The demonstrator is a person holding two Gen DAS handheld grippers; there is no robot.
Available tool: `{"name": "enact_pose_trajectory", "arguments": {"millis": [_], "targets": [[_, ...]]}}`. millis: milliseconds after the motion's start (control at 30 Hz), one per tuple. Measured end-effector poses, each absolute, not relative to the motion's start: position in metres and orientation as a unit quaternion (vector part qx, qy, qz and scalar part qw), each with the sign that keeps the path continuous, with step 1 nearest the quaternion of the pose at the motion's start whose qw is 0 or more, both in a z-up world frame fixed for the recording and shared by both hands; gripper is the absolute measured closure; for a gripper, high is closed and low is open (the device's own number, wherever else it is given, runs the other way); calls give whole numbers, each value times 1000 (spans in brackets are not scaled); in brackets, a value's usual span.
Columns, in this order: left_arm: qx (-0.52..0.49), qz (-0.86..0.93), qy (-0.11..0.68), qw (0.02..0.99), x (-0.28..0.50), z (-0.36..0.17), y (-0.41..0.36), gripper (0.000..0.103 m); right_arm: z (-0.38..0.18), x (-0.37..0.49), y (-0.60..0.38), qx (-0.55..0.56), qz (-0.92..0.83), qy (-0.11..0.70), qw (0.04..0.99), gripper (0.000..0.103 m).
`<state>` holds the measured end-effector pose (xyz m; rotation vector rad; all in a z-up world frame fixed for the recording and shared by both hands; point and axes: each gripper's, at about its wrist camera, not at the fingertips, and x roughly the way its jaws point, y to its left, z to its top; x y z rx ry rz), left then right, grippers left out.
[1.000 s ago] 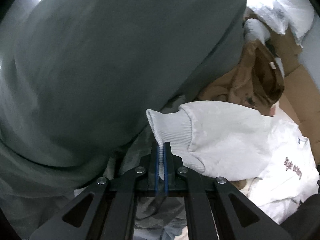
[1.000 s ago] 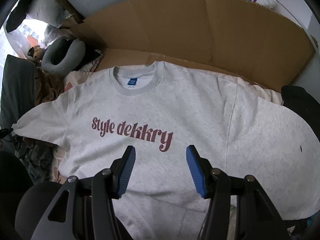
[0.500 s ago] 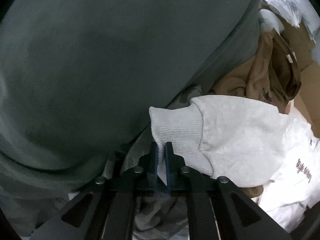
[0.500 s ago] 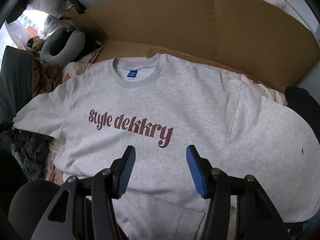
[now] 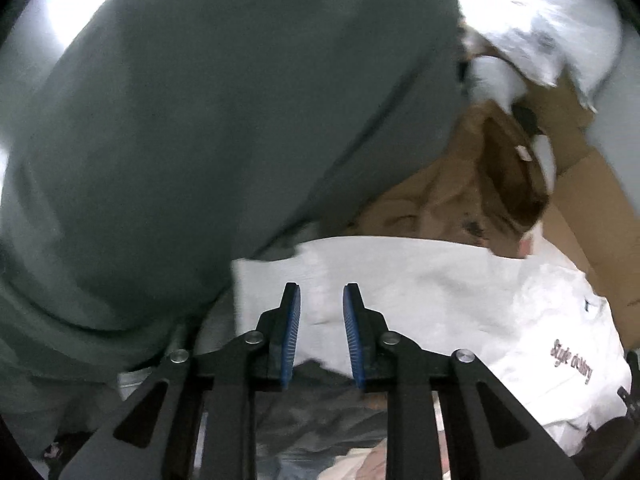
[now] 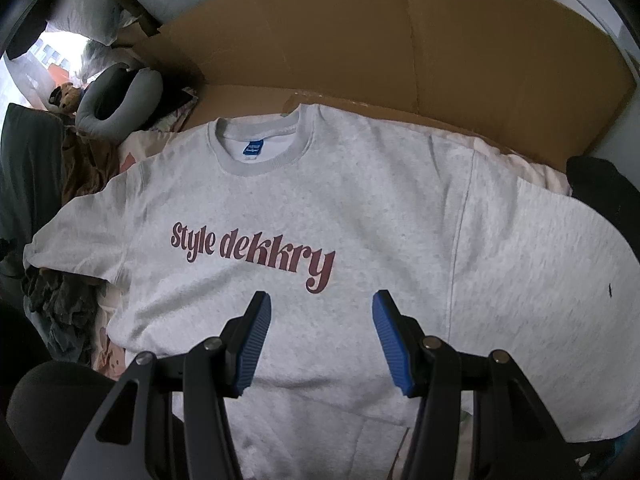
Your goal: Fold clothes
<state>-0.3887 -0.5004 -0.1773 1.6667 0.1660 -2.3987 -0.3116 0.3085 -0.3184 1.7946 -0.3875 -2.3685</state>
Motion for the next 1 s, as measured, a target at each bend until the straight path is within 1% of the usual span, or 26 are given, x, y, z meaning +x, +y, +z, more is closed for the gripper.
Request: {"name": "enact_pose_trajectory", "arguments": {"millis": [100,200,467,633,767,1000], "targets": [[571,-813,84,75,-401,-188,-477,81,-323,-306,312,598,-787,-135,68,52],[575,-812,89,54,-416,-199,-448,81,-327,-298,317,600,-786,-138,62,52],[592,-801,58,-61,-462,-241,-351,81,-333,-274,334,598,-786,-155,30,52],[601,-788,54,-125,-487,-272,-294,81,-342,-257,345,601,-782,-166,1,52],[606,-774,29,-179,-503,-304,-239,81,-352,-247,351,602,-781,-163,-20,52],[624,-743,9,-243,-523,-361,-171,81,-371,-229,358,606,-776,-166,-52,52]]}}
